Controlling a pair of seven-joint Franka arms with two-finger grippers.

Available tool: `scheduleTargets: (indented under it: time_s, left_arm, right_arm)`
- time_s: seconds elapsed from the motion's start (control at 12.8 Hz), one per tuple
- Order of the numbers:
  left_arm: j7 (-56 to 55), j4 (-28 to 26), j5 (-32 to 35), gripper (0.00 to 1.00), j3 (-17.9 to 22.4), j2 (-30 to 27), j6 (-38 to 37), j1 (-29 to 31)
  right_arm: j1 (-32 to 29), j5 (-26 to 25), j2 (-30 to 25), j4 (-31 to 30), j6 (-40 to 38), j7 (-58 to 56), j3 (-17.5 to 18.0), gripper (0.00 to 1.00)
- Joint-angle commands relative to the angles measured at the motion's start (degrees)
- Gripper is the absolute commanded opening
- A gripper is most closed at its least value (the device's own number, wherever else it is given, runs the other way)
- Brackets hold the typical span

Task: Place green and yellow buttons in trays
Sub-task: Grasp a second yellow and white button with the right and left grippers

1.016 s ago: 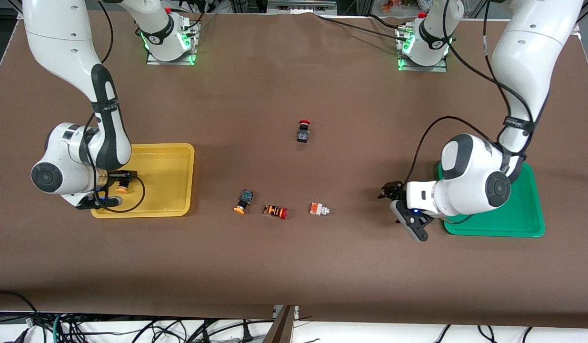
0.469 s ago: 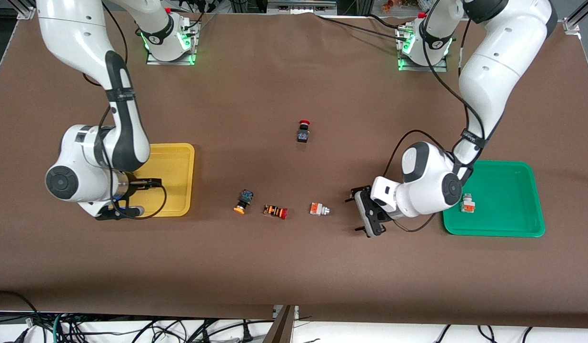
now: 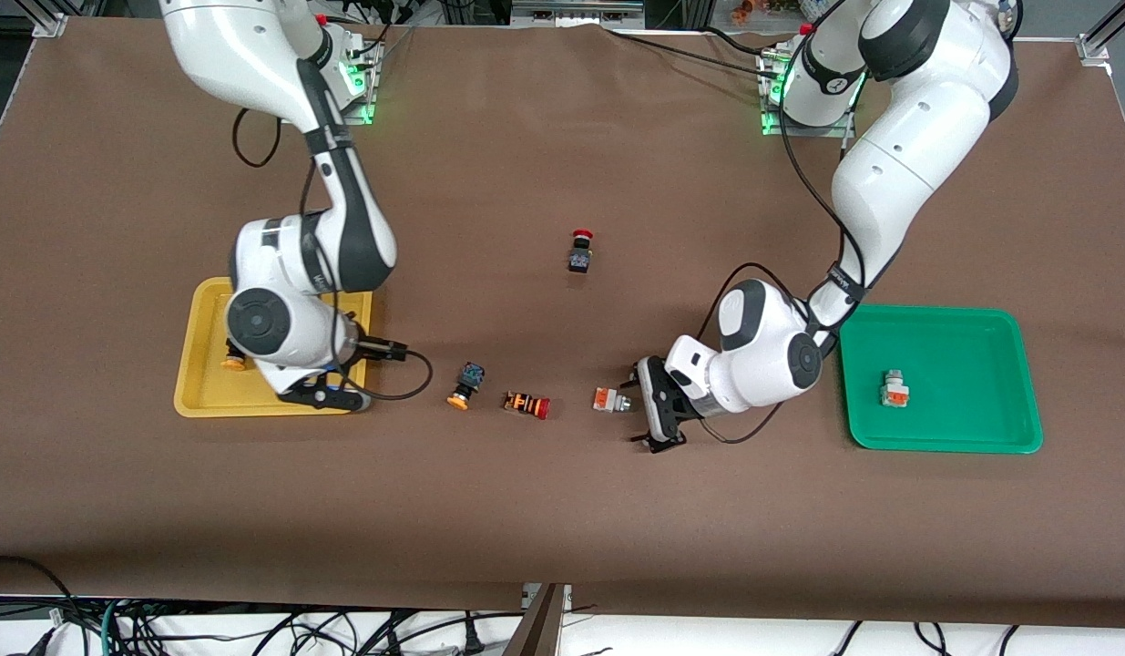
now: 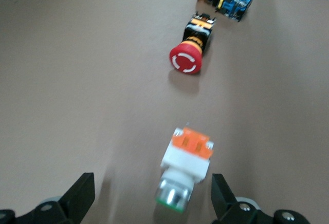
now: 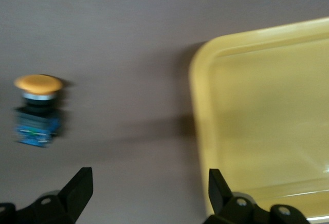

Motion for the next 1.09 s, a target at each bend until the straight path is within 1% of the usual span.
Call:
scheduleTargets:
  time_s: [0.0,0.16,0.47,0.55,0.62,0.7,0.78,0.94,1.02]
  left_arm:
    - [2.81,2.14,-1.73,1.0,-0.61,1.26,2.06,-1.57]
    - [2.81,-0.22,-1.55,1.0,-0.61,1.17,5.92,-2.28]
    - [2.89,-0.41,-1.03,1.0,-0.52,1.26,6.29,-2.37]
    - [2.98,-0.67,-0.94,1.0,-0.52,1.26,6.21,-2.28]
    - [3.33,-1.11,-0.94,1.0,-0.52,1.26,6.21,-2.02]
    - [3.42,-1.37,-0.94,0.98,-0.52,1.26,6.21,-2.02]
    - [4.73,-1.46,-0.94,0.83,-0.43,1.26,6.21,-2.02]
    - [7.8,-1.46,-0.94,0.3,-0.43,1.26,6.21,-1.58]
    - [8.34,-1.55,-0.94,0.09,-0.43,1.26,6.21,-1.49]
  right_arm:
    - [4.04,2.64,1.85,0.18,4.94,7.49,-0.59,0.99]
    - [6.33,2.73,3.79,0.18,9.25,12.07,-0.59,0.99]
    - [8.71,2.9,6.6,0.18,15.15,16.84,-0.15,0.99]
    - [8.71,2.9,7.13,0.18,16.38,17.1,0.2,0.99]
    - [8.71,2.9,7.74,0.18,18.04,18.32,1.33,0.99]
    - [8.71,2.82,8.53,0.18,19.89,19.46,1.78,0.99]
    - [8.8,2.82,9.33,0.18,21.38,20.0,1.87,0.99]
    - [8.8,2.82,10.21,0.18,21.84,20.0,1.87,0.99]
    - [8.8,2.82,10.47,0.09,21.84,20.0,1.87,0.99]
